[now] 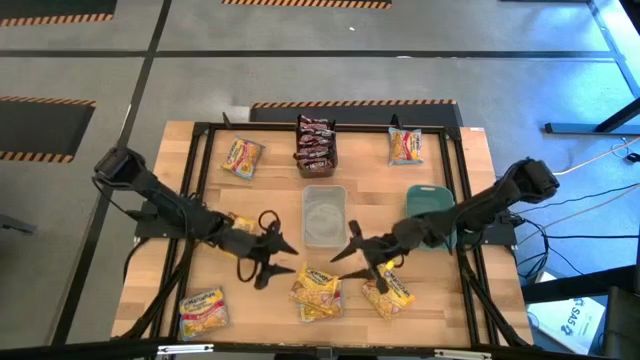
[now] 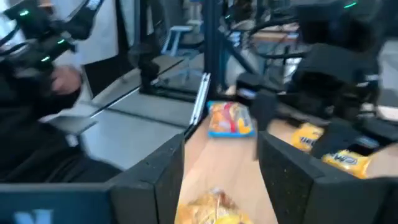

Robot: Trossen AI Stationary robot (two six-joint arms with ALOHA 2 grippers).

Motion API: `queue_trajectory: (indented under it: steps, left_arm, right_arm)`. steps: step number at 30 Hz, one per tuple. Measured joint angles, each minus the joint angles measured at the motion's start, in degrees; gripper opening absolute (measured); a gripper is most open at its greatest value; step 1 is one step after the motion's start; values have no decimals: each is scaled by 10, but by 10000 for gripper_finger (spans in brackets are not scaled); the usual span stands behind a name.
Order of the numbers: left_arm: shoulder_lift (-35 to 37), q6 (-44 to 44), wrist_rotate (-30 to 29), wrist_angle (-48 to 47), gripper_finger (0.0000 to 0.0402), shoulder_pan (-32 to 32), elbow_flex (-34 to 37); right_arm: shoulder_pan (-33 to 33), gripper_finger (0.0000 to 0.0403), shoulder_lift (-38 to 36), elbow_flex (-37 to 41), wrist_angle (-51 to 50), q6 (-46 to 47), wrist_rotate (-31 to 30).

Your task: Sort Maruchan noodles

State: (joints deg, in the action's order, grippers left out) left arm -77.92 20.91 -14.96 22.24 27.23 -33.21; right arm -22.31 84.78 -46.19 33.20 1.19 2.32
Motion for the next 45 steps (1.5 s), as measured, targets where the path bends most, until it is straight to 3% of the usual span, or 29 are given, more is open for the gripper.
queue_trajectory:
  steps: [4,9,14,21,29,45]
  left_arm:
    - [-29,11,-48,7,236,40,-11]
    - [-72,13,-71,13,236,77,-39]
    - [-118,11,-75,7,236,104,-72]
    - [-155,11,-66,1,236,114,-88]
    - [-160,-42,-66,-4,236,122,-88]
    - [-206,-49,-96,-39,236,116,-88]
  right_arm:
    - [-39,231,32,-15,3,15,-68]
    - [-69,298,78,-62,-27,16,-73]
    - [-86,325,107,-98,-67,16,-73]
    - [-136,317,142,-118,-120,20,-106]
    - [-183,290,165,-117,-217,12,-252]
    - [-170,254,243,-116,-229,-175,-387]
